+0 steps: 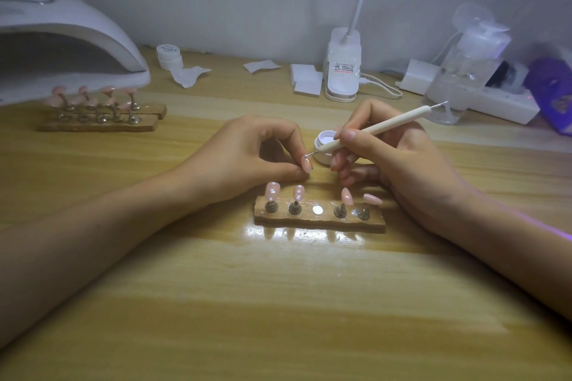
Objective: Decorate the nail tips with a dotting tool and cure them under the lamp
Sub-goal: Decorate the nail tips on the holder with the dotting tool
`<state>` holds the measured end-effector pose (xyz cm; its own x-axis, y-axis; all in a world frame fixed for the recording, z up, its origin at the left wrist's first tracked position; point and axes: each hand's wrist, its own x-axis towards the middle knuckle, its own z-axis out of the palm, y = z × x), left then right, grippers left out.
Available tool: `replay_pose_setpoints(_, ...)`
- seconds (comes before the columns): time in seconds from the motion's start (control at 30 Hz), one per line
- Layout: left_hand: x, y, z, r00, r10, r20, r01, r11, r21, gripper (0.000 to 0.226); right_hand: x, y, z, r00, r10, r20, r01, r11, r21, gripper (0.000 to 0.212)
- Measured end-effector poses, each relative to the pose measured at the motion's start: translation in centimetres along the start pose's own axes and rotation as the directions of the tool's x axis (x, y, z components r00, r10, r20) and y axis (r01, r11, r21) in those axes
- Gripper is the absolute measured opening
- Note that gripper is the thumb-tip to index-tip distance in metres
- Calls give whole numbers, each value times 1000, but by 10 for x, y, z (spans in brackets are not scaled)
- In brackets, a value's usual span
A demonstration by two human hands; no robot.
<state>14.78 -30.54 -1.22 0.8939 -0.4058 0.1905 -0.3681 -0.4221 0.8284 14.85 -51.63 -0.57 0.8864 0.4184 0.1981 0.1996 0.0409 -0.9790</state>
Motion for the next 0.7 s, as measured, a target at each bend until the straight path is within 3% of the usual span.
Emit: replay_pose_setpoints(0.7,-1,0,0,1000,0,7,0,1000,-21,18,-1,-4,1,998,-68,-15,69,997,45,18)
